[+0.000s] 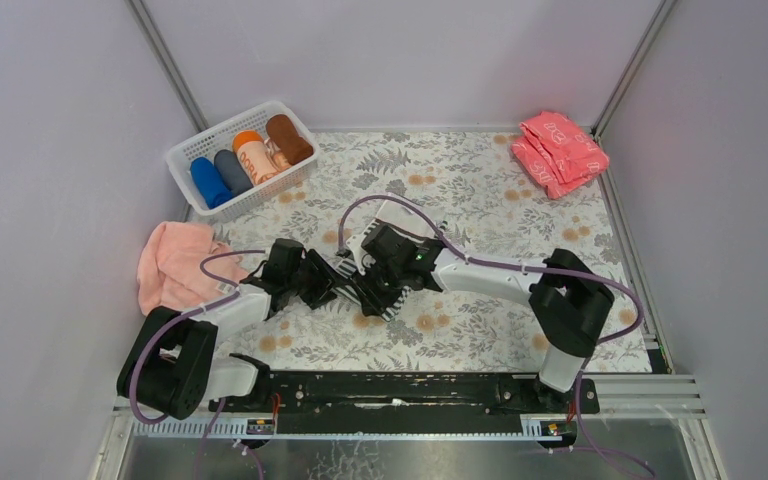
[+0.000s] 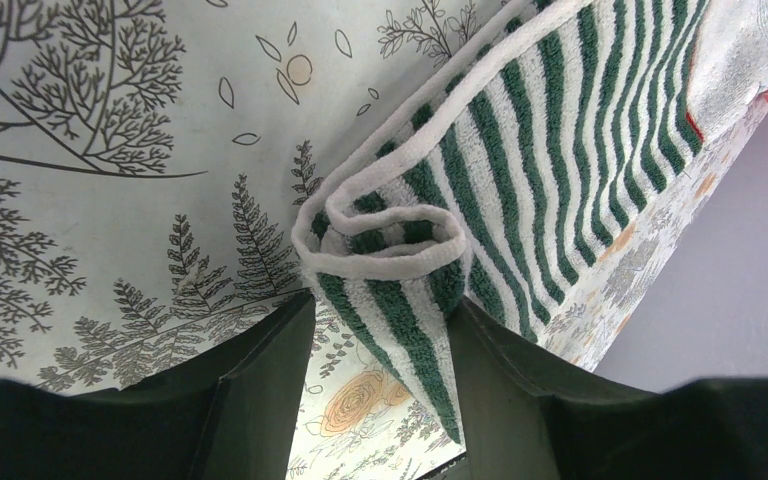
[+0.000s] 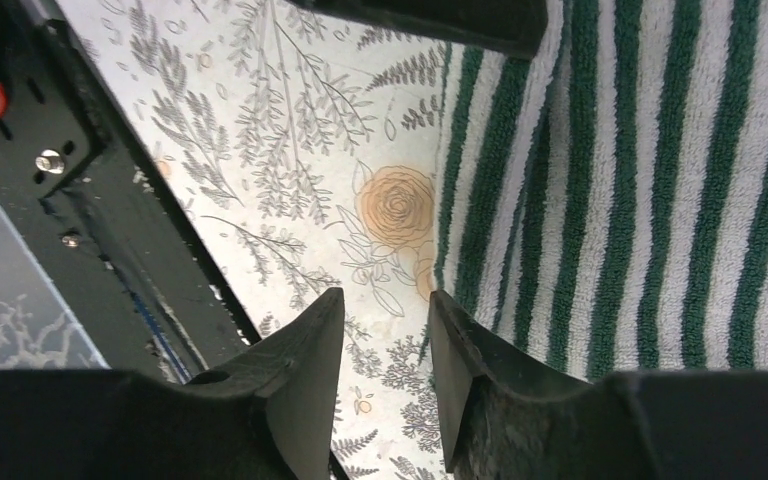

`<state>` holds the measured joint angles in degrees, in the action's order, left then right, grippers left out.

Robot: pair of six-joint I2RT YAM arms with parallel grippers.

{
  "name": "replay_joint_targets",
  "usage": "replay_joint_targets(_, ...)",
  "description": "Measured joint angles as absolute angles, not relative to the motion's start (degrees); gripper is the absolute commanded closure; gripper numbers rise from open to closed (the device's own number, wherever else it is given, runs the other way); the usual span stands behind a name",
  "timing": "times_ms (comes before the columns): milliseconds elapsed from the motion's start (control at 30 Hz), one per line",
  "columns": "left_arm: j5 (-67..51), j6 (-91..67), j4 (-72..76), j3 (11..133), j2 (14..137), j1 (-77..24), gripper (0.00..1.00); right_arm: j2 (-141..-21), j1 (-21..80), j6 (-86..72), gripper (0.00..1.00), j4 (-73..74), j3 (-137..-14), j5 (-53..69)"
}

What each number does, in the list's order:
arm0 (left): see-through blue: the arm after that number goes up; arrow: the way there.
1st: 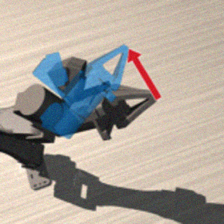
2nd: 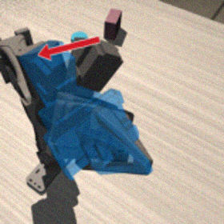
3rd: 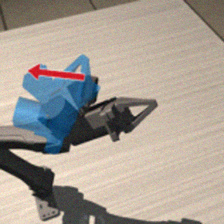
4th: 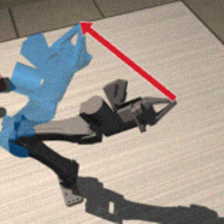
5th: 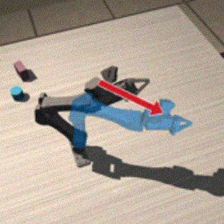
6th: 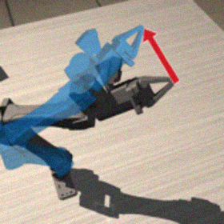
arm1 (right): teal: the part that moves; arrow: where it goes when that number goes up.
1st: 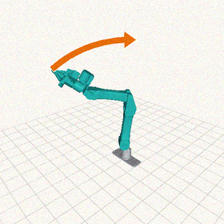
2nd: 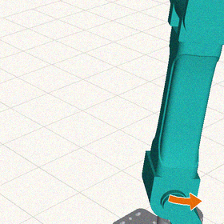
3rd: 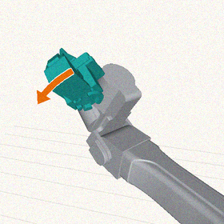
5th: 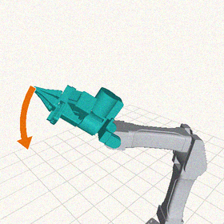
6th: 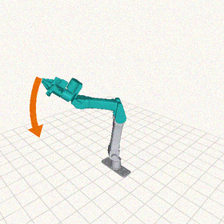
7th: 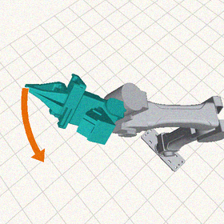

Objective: Roll the towels
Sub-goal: Roll the towel at the center of the board.

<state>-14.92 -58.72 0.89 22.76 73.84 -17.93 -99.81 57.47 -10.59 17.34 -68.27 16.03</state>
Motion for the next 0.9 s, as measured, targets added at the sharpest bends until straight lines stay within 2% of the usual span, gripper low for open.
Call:
replay_joint_targets(667, -15.20, -58.67, 0.99, 23.53, 74.89, -17.93, 0.46, -105.71, 57.78, -5.85, 0.48, 18.63, -68.90, 9.32)
replay_joint_targets(900, -15.20, -58.65, 0.75, 24.32, 75.59, -17.93, 0.46, -107.68, 60.38, -3.90, 0.46, 18.83, -69.43, 1.69)
